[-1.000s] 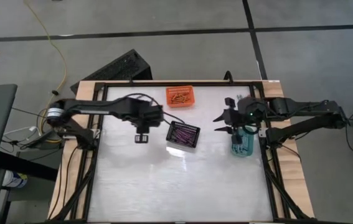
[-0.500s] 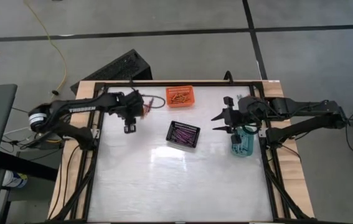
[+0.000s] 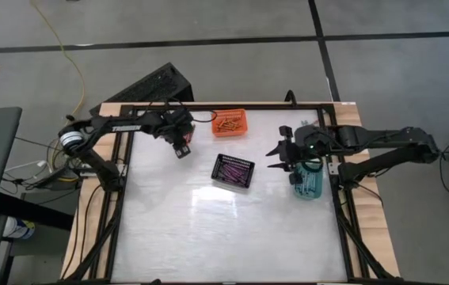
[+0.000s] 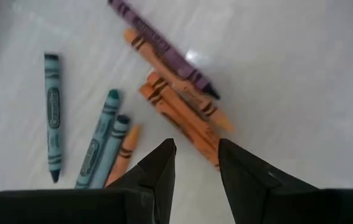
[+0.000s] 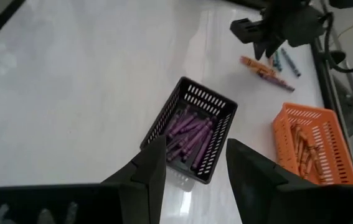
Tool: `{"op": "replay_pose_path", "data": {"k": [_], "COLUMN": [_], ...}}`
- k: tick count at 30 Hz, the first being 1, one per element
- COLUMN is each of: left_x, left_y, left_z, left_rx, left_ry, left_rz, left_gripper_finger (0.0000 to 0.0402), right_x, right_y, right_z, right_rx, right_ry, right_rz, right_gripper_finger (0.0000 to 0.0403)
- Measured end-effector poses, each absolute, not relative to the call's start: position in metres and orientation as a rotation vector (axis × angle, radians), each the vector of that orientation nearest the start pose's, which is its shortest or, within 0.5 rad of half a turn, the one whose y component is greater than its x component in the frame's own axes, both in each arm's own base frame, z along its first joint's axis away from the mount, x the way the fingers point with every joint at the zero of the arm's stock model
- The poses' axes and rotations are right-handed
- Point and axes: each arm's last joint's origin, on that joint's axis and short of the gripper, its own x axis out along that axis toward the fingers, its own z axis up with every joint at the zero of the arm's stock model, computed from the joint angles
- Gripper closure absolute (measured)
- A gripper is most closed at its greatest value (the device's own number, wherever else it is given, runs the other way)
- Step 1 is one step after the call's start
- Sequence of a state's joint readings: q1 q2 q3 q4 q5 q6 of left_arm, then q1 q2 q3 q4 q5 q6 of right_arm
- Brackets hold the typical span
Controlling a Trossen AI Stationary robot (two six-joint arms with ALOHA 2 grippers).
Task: Sort crayons
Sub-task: Put the orange crayon into the orange bin
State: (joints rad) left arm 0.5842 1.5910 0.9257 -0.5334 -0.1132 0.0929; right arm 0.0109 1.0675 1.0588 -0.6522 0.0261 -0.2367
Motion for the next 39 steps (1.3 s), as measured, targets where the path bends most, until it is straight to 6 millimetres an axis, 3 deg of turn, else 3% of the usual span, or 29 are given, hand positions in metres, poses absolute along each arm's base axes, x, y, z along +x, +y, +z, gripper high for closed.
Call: {"op": "replay_pose_path", "data": {"k": [7, 16, 31, 39], "left_x": [0.246, 0.242, 0.233, 0.235], "left_y": [0.17, 0.174, 0.171, 0.163], "left_z": [0.157, 0.154, 0.152, 0.155], "left_rx": [-0.262, -0.307, -0.357, -0.341], "left_ry": [1.295, 1.309, 1.394, 1.411], "left_rz": [0.598, 0.612, 0.504, 0.446], "left_gripper_finger": [0.029, 0.0294, 0.0393, 0.0401], "right_x": [0.227, 0.228, 0.228, 0.228], "right_y": [0.002, 0.002, 0.003, 0.003], "right_z": [0.322, 0.32, 0.32, 0.319], "right_rx": [-0.239, -0.238, -0.234, -0.234], "right_ry": [0.717, 0.733, 0.732, 0.741], "right_rz": [0.072, 0.078, 0.082, 0.083], "right_gripper_finger": [0.0242, 0.0242, 0.0242, 0.0242]}}
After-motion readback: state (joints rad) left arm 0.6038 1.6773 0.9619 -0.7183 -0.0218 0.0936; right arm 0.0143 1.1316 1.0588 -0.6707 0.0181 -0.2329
